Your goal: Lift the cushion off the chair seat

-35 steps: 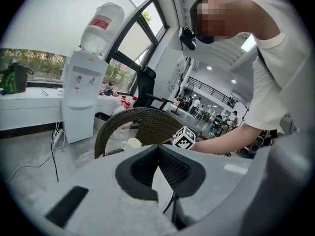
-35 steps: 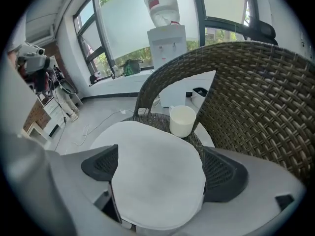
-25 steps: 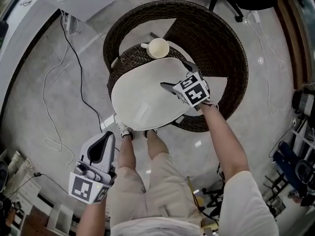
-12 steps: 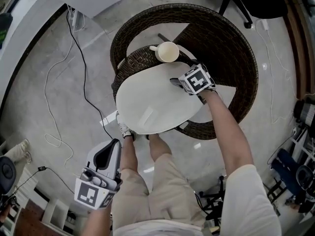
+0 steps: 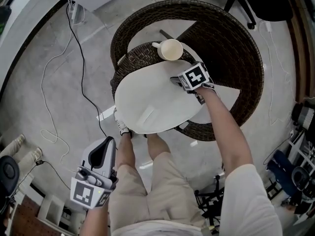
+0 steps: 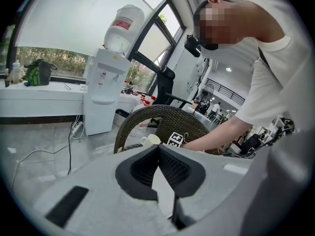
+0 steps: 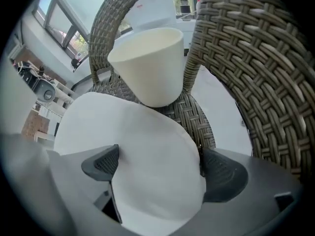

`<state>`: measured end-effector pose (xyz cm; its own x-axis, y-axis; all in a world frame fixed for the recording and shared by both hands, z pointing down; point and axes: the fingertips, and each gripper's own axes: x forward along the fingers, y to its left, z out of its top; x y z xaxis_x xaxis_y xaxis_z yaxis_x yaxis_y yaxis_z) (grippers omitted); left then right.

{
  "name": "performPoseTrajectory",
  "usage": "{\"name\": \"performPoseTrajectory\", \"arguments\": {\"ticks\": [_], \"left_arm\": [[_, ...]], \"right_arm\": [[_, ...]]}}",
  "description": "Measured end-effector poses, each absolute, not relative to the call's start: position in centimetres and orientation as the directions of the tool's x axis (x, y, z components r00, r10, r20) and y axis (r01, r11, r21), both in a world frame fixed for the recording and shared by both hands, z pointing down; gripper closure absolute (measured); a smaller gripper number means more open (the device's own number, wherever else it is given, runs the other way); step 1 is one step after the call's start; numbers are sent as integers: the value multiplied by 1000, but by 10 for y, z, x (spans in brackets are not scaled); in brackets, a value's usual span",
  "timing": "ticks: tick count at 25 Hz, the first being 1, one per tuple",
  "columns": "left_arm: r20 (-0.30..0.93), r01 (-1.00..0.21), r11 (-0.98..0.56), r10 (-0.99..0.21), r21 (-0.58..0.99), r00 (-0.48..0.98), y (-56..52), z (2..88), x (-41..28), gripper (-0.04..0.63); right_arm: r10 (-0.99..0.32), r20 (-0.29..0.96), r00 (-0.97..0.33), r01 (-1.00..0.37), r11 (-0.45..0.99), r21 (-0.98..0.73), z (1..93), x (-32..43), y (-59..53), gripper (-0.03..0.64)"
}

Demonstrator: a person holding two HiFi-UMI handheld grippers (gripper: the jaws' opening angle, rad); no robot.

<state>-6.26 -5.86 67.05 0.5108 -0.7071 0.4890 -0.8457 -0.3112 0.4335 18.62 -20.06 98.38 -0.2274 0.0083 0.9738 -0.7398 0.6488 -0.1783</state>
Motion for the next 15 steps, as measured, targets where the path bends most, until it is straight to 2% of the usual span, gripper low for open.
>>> {"name": "performPoseTrajectory", "arguments": {"ticks": [3,6,9,12,15], "left_arm": [[490,-849,-303,-711,433,504,-58,673,-67,580],[484,-848,-297,-717,438,501,-58,674,-68,580],[476,-843,-308,-716,441,511,-57,672,-65,580],[471,-842,-310,-719,442,512,-57,669,-66,580],[462,-838,-317,-721,444,517,-56,666,-65,580]], "right_arm": [[16,975,-223,-739,650,-179,984,186,-200,83],[-16,976,-219,-740,655,-155,982,184,-197,115],[-34,978,-207,-747,651,-135,976,184,-193,219],[-61,983,-172,-720,689,-83,967,187,-192,377],[-87,984,-157,-681,731,-44,956,186,-195,487]]}}
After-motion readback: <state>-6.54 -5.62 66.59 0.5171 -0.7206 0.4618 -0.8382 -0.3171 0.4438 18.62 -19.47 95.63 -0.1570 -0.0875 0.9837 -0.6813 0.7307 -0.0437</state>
